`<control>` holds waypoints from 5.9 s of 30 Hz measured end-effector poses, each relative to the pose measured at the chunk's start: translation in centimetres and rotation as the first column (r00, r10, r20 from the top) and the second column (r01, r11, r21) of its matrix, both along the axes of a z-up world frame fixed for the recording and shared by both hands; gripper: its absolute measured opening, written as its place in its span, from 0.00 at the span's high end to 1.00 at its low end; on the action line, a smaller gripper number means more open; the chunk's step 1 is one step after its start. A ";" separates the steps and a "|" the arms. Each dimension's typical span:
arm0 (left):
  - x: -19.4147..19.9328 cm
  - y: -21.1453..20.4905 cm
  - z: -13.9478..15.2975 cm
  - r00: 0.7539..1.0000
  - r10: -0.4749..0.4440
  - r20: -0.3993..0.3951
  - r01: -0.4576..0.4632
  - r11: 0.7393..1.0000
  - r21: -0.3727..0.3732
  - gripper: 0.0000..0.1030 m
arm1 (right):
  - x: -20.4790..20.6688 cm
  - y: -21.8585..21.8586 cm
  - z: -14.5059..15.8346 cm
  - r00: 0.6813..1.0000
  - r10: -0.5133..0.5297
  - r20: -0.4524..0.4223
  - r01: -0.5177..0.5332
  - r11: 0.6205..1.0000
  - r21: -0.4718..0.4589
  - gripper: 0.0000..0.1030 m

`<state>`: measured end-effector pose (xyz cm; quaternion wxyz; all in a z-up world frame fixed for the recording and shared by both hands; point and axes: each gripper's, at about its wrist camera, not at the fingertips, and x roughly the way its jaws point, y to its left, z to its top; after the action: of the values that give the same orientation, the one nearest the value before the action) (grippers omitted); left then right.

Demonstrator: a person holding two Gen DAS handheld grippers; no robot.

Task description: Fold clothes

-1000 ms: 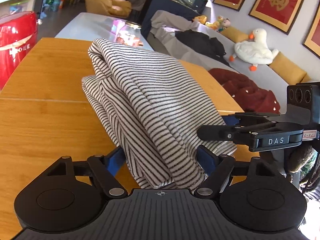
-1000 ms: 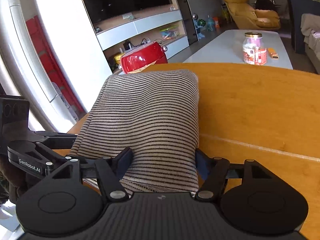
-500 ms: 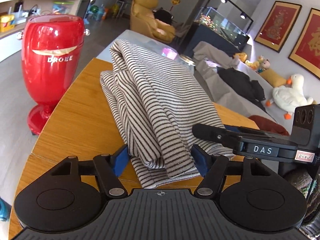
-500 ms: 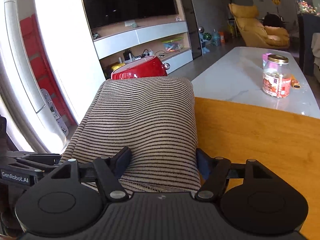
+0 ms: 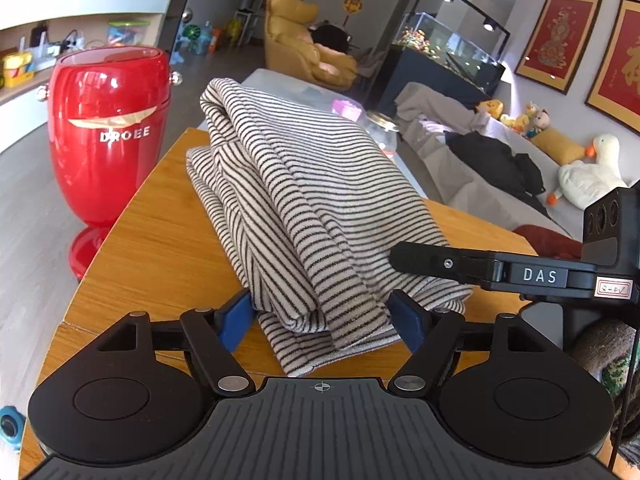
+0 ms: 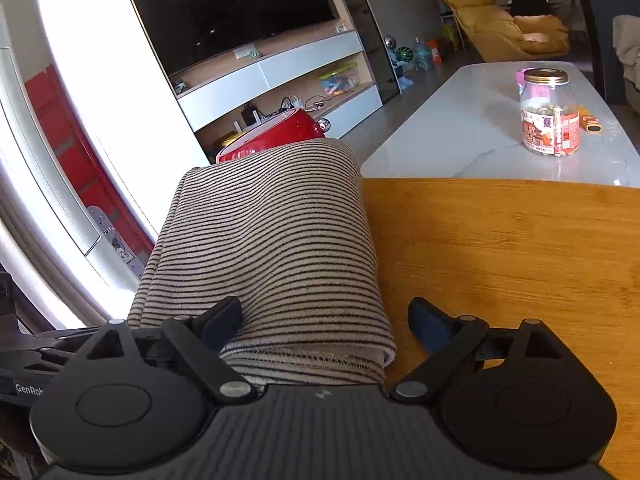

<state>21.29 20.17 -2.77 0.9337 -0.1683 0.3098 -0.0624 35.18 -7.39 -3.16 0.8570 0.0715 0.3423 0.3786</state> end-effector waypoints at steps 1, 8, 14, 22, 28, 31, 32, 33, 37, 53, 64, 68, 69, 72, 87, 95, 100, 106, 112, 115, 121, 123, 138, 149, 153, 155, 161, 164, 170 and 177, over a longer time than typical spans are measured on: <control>-0.2 -0.3 0.0 1.000 0.004 0.002 -0.004 1.000 0.010 0.18 | -0.3 -0.4 0.0 1.000 -0.014 -0.004 0.014 1.000 0.007 0.02; -2.6 -3.9 -0.1 0.996 0.088 -0.005 -0.087 0.993 0.085 0.00 | -4.0 -4.7 -0.1 0.993 -0.121 -0.006 0.121 0.993 0.009 0.00; -4.8 -8.6 -0.1 0.973 0.225 -0.053 -0.200 0.934 0.296 0.00 | -7.7 -7.2 0.1 0.984 -0.169 0.053 0.175 0.977 -0.122 0.00; -6.4 -11.5 0.0 0.897 0.440 -0.053 -0.395 0.848 0.354 0.00 | -9.1 -6.5 -0.3 0.971 -0.126 0.202 0.194 0.912 -0.362 0.00; -4.3 -11.6 0.0 0.866 0.497 -0.055 -0.447 0.819 0.361 0.00 | -7.3 -7.1 -0.3 0.979 -0.063 0.195 0.129 0.929 -0.346 0.00; -4.1 -11.8 0.0 0.855 0.515 -0.055 -0.464 0.809 0.362 0.00 | -6.3 -8.4 -0.3 0.971 -0.159 0.177 0.210 0.920 -0.329 0.00; -4.1 -11.8 -0.1 0.854 0.517 -0.055 -0.465 0.808 0.361 0.00 | -6.1 -8.6 -0.3 0.965 -0.192 0.180 0.244 0.909 -0.337 0.00; -4.1 -11.7 -0.1 0.855 0.516 -0.055 -0.465 0.808 0.361 0.00 | -6.1 -8.7 -0.4 0.962 -0.205 0.180 0.257 0.906 -0.337 0.00; -4.2 -11.8 0.0 0.855 0.516 -0.055 -0.465 0.809 0.360 0.00 | -6.0 -8.8 -0.5 0.959 -0.216 0.182 0.267 0.902 -0.339 0.00; -4.1 -11.6 -0.2 0.855 0.516 -0.054 -0.465 0.809 0.359 0.00 | -6.0 -8.8 -0.7 0.960 -0.214 0.183 0.266 0.903 -0.338 0.00; -4.1 -11.5 -0.1 0.855 0.515 -0.055 -0.465 0.810 0.358 0.00 | -6.1 -7.5 -0.6 0.982 -0.037 0.184 0.099 0.935 -0.340 0.00; -4.1 -11.5 -0.1 0.855 0.515 -0.055 -0.465 0.810 0.358 0.00 | -6.0 -7.5 -0.6 0.982 -0.037 0.183 0.099 0.935 -0.340 0.00; -4.1 -11.5 -0.1 0.855 0.515 -0.055 -0.465 0.810 0.358 0.00 | -6.0 -7.5 -0.6 0.982 -0.037 0.183 0.099 0.935 -0.340 0.00; -4.1 -11.5 -0.1 0.855 0.515 -0.055 -0.465 0.810 0.358 0.00 | -6.0 -7.4 -0.6 0.982 -0.037 0.183 0.099 0.935 -0.340 0.00; -4.1 -11.5 -0.1 0.855 0.515 -0.055 -0.465 0.810 0.358 0.00 | -6.2 -7.3 -0.4 0.982 -0.036 0.183 0.098 0.935 -0.341 0.00; -4.2 -11.5 -0.1 0.855 0.515 -0.055 -0.465 0.810 0.358 0.00 | -6.1 -7.2 -0.4 0.982 -0.037 0.183 0.099 0.935 -0.341 0.00; -4.2 -11.5 -0.1 0.855 0.515 -0.055 -0.465 0.810 0.358 0.00 | -6.1 -7.2 -0.4 0.982 -0.037 0.183 0.099 0.935 -0.341 0.00; -4.2 -11.5 -0.1 0.855 0.515 -0.055 -0.465 0.810 0.358 0.00 | -6.1 -7.2 -0.4 0.982 -0.037 0.183 0.099 0.935 -0.341 0.00; -4.2 -11.5 -0.1 0.855 0.515 -0.055 -0.465 0.810 0.358 0.00 | -6.1 -7.2 -0.4 0.982 -0.037 0.183 0.099 0.935 -0.341 0.00; -4.2 -11.5 -0.1 0.855 0.515 -0.055 -0.465 0.810 0.358 0.00 | -6.1 -7.2 -0.4 0.982 -0.037 0.183 0.099 0.935 -0.341 0.00; -4.2 -11.5 -0.1 0.855 0.515 -0.055 -0.465 0.810 0.358 0.00 | -6.1 -7.2 -0.4 0.982 -0.037 0.183 0.099 0.935 -0.341 0.00; -4.2 -11.5 -0.1 0.855 0.515 -0.055 -0.465 0.810 0.358 0.00 | -6.1 -7.2 -0.4 0.982 -0.037 0.183 0.099 0.935 -0.341 0.00; -4.2 -11.5 -0.1 0.855 0.515 -0.055 -0.465 0.810 0.358 0.00 | -6.1 -7.2 -0.4 0.982 -0.037 0.183 0.099 0.935 -0.341 0.00; -4.2 -11.5 -0.1 0.855 0.515 -0.055 -0.465 0.810 0.358 0.00 | -6.1 -7.2 -0.4 0.982 -0.037 0.183 0.099 0.935 -0.340 0.00; -4.2 -11.5 -0.1 0.855 0.515 -0.055 -0.465 0.810 0.358 0.00 | -6.1 -7.2 -0.4 0.982 -0.037 0.183 0.099 0.935 -0.340 0.00; -4.2 -11.5 -0.1 0.855 0.515 -0.055 -0.465 0.810 0.358 0.00 | -6.1 -7.2 -0.4 0.982 -0.037 0.183 0.099 0.935 -0.340 0.00; -4.2 -11.5 -0.1 0.855 0.515 -0.055 -0.465 0.810 0.358 0.00 | -6.1 -7.2 -0.4 0.982 -0.037 0.183 0.099 0.935 -0.340 0.00; -4.2 -11.5 -0.1 0.855 0.515 -0.055 -0.465 0.810 0.358 0.00 | -6.1 -7.2 -0.4 0.982 -0.037 0.183 0.099 0.935 -0.340 0.00; -4.1 -11.5 -0.1 0.855 0.515 -0.055 -0.465 0.810 0.358 0.00 | -6.1 -7.2 -0.4 0.982 -0.037 0.183 0.099 0.935 -0.340 0.00; -4.2 -11.5 -0.1 0.855 0.515 -0.055 -0.465 0.810 0.358 0.00 | -6.1 -7.2 -0.4 0.982 -0.037 0.183 0.099 0.935 -0.340 0.00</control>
<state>17.14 8.63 -2.85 0.9066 -0.0872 0.3308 0.2469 29.07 -14.58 -3.52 0.8952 -0.1026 0.3252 0.2870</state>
